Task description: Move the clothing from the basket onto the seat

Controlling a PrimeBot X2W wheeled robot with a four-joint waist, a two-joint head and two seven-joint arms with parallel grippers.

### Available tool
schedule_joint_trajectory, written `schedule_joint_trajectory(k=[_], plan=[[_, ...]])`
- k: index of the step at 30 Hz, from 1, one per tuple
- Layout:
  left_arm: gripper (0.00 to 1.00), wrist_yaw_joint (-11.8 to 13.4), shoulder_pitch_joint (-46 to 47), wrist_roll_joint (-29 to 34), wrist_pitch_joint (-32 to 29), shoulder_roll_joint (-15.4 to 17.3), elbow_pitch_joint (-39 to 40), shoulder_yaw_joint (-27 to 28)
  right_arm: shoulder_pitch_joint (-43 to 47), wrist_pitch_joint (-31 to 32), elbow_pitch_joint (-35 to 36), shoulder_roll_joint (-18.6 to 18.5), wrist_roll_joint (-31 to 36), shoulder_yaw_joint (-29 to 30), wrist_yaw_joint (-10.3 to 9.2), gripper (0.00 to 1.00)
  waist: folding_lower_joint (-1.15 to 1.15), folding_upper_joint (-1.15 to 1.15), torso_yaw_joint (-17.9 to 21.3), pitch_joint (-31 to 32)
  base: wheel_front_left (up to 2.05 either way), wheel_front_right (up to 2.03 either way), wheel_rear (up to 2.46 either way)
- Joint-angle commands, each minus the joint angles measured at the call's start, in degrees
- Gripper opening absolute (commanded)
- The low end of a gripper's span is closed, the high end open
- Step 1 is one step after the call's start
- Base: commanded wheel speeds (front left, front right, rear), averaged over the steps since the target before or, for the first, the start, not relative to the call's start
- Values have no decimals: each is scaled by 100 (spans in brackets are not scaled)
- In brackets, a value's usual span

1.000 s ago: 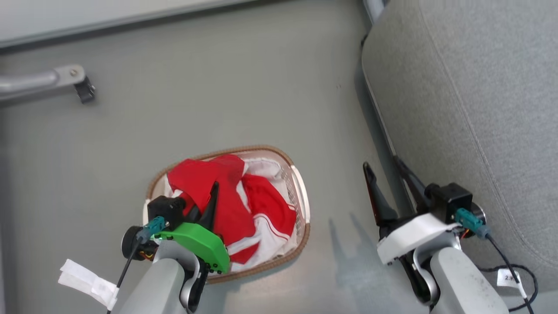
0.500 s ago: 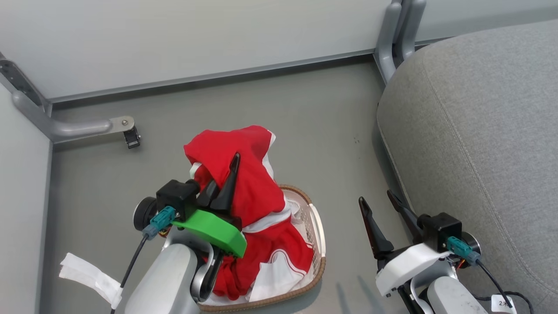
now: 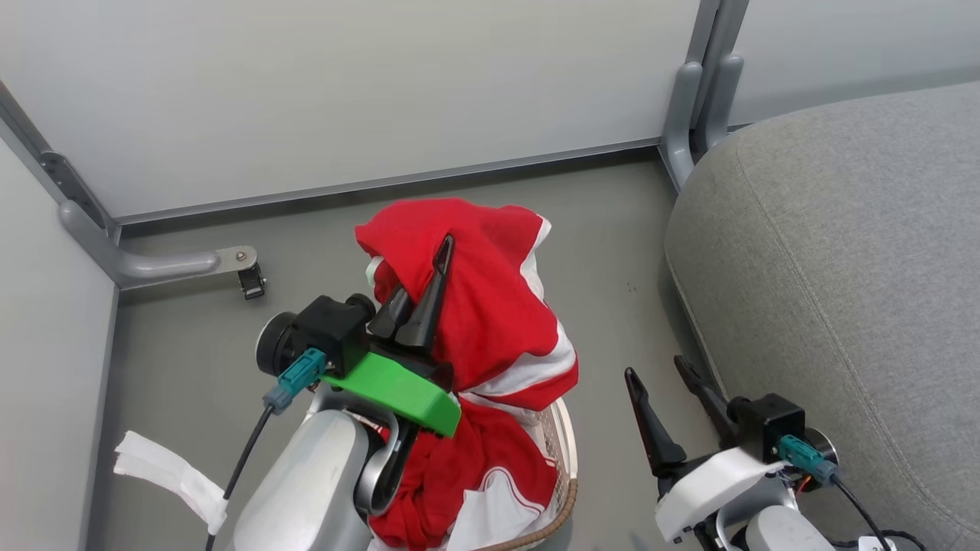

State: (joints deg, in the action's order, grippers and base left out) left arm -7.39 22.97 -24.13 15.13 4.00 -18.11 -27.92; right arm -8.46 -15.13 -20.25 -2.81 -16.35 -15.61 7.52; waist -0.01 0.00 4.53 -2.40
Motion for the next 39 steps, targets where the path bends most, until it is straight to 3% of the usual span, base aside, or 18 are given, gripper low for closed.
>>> schedule_joint_trajectory(k=[1,7,14,34,35,36,37,39], plan=[[0,-17,42,4,3,-19,32,-19,25,-2,86,-24,-70,-120,-6,100,1,0,-5,-14,0,0,0],[0,-17,82,-40,3,-43,25,-107,-408,-2,458,-133,-431,-932,-6,100,1,0,-57,-115,0,0,0],[0,-17,153,-128,3,-75,-28,-319,-1304,-2,255,-238,-664,-1825,-6,100,1,0,-185,-201,0,0,0],[0,-17,231,-706,3,-107,102,-1212,-2443,-2,-1467,-60,-1130,-2697,-6,100,1,0,-596,-190,0,0,0],[0,-17,246,-721,3,-106,94,-1240,-2468,-2,-1507,-57,-1155,-2697,-6,48,1,0,-622,-193,0,0,0],[0,-17,248,-742,3,-106,78,-1251,-2486,-2,-1525,-55,-1161,-2701,-6,6,1,0,-638,-193,0,0,0],[0,-17,241,-753,3,-106,53,-1257,-2494,-2,-1514,-48,-1185,-2712,-6,0,1,0,-654,-197,0,0,0],[0,-17,227,-728,3,-105,-8,-1202,-2455,-3,-1430,-45,-1210,-2674,-6,0,1,0,-669,-208,0,0,0]])
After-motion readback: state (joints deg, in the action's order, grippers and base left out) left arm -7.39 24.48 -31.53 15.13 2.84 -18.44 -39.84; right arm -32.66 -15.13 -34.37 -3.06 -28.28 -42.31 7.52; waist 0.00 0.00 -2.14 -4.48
